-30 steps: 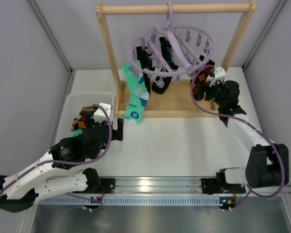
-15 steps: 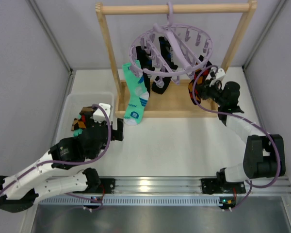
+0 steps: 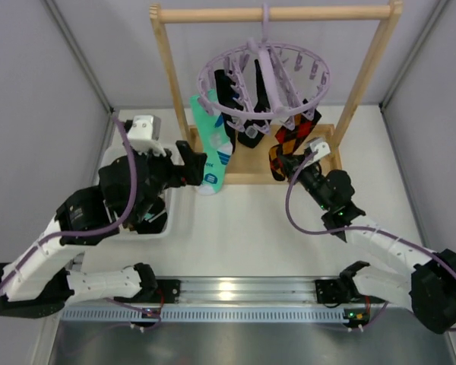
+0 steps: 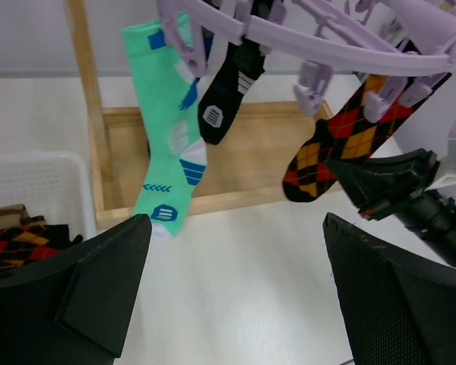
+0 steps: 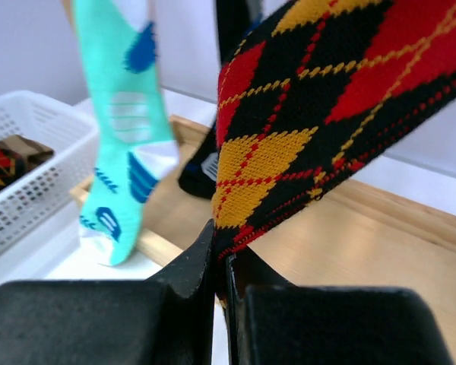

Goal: Remove the socks clipped to the hanger

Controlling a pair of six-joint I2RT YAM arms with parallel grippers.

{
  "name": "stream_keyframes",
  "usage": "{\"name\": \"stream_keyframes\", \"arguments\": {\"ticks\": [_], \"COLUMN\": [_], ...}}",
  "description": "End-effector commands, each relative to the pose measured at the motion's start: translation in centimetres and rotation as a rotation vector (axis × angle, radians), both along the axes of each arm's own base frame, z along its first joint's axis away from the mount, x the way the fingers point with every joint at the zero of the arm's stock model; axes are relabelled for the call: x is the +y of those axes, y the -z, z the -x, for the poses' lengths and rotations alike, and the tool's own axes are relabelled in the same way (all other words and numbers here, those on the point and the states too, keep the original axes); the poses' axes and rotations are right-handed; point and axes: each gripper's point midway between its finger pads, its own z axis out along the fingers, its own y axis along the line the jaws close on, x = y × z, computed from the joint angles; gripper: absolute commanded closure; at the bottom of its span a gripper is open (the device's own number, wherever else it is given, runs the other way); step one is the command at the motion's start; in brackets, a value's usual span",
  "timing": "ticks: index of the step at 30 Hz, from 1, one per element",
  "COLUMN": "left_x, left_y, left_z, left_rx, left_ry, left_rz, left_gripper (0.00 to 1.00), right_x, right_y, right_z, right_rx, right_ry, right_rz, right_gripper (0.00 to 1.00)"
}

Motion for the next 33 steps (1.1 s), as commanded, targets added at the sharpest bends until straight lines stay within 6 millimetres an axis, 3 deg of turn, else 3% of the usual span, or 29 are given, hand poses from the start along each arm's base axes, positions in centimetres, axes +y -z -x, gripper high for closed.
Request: {"name": "stream_keyframes", "arguments": {"ticks": [1,2,3,4,5,6,7,8,9,13,16,26,33], "left_x": [-4.4,-5.0,-5.6,-6.2,-7.7,-7.9,-8.4,-9.4,-9.3,-10.2,-10.6,-13.4,-12.0], "left_y": [-2.3,-2.9,-4.8,-5.5,-5.1,-6.8,-7.3,-6.9,-8.1,-8.8,-8.3,-5.3,-4.0], "left_z": [-1.1,-1.3,-1.3,-1.4,-2.1,-2.1,-2.3,-3.0,-3.0,-3.9,-4.6,-7.0,-7.9], "left_rx": [0.002,-0.005,-0.025,-0.032,-0.024,-0.047,-0.054,-0.053,-0.073,-0.102,-0.112,-0.101,-0.088], "left_ry": [0.078,0.089,0.109,0.121,0.132,0.138,0.139,0.135,0.121,0.078,0.035,-0.011,-0.136], "left_rz": [0.006,0.004,0.036,0.039,0.010,0.037,0.036,0.006,0.020,-0.023,-0.075,-0.225,-0.253], "left_gripper": [0.02,0.02,0.02,0.02,0.02,0.02,0.02,0.02,0.02,0.02,0.02,0.03,0.12], "right_x": [0.3,2.5,2.6,3.6,5.7,5.9,7.1,8.6,9.2,12.8,14.5,16.6,17.0], "right_y": [-2.5,-2.9,-3.0,-2.5,-3.3,-3.3,-2.8,-3.6,-3.7,-3.2,-3.9,-3.7,-3.3], "right_z": [0.9,2.1,2.1,2.3,3.5,3.6,3.9,4.7,4.9,6.2,6.9,7.7,7.9], "right_rx": [-0.078,-0.081,-0.094,-0.086,-0.098,-0.101,-0.092,-0.101,-0.102,-0.103,-0.121,-0.110,-0.100], "right_ry": [0.121,0.072,0.115,0.111,0.073,0.106,0.089,0.050,0.049,0.022,0.015,0.029,0.034], "right_rz": [-0.042,-0.047,-0.011,0.017,0.025,0.043,0.060,0.050,0.056,0.112,0.111,0.115,0.118], "right_gripper": [1.00,1.00,1.00,1.00,1.00,1.00,1.00,1.00,1.00,1.00,1.00,1.00,1.00]}}
